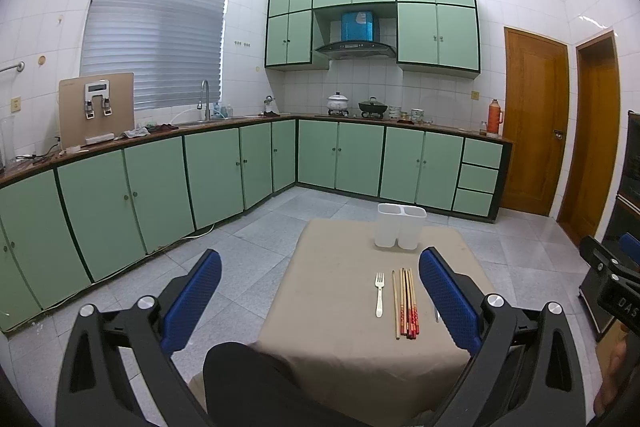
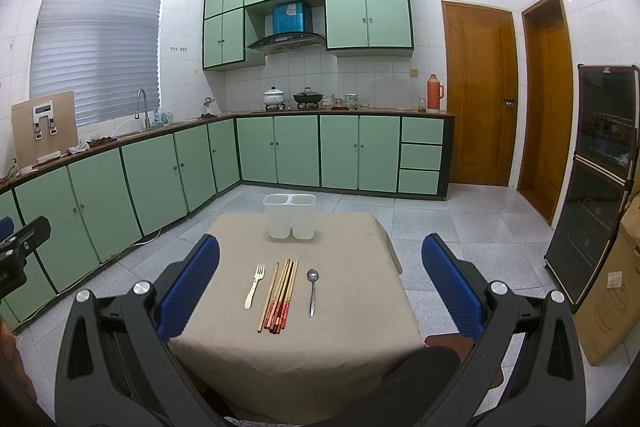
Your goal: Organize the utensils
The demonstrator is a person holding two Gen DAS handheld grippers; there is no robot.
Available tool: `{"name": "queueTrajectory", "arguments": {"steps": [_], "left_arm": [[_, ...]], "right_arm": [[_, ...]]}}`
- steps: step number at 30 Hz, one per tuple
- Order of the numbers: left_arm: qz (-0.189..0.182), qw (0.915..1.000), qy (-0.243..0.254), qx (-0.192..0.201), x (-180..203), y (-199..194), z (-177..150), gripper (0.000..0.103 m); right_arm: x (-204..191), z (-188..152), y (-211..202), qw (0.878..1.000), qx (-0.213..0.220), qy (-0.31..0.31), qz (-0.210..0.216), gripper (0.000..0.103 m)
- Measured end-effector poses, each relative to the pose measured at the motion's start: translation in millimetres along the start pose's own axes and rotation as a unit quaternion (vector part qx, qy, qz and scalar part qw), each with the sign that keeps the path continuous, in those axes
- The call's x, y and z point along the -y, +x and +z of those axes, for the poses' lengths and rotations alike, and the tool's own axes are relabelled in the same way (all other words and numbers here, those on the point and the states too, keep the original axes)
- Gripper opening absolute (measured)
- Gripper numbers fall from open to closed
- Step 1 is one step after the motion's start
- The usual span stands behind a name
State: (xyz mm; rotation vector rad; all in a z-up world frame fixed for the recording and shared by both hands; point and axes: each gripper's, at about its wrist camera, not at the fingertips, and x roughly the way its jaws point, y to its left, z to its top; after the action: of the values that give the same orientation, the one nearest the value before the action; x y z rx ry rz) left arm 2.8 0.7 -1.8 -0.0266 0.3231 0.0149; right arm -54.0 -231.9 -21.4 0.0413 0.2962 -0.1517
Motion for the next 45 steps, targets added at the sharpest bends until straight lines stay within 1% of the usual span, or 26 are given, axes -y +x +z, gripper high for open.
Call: {"name": "queueTrajectory", "arguments": {"steps": [45], "left_arm": [[0.0, 1.0, 0.0, 0.0, -0.2, -0.4, 0.5, 0.097]], "right_arm": [[-0.9, -2.3, 2.3, 1.0, 0.001, -0.001, 0.001, 0.098]]}}
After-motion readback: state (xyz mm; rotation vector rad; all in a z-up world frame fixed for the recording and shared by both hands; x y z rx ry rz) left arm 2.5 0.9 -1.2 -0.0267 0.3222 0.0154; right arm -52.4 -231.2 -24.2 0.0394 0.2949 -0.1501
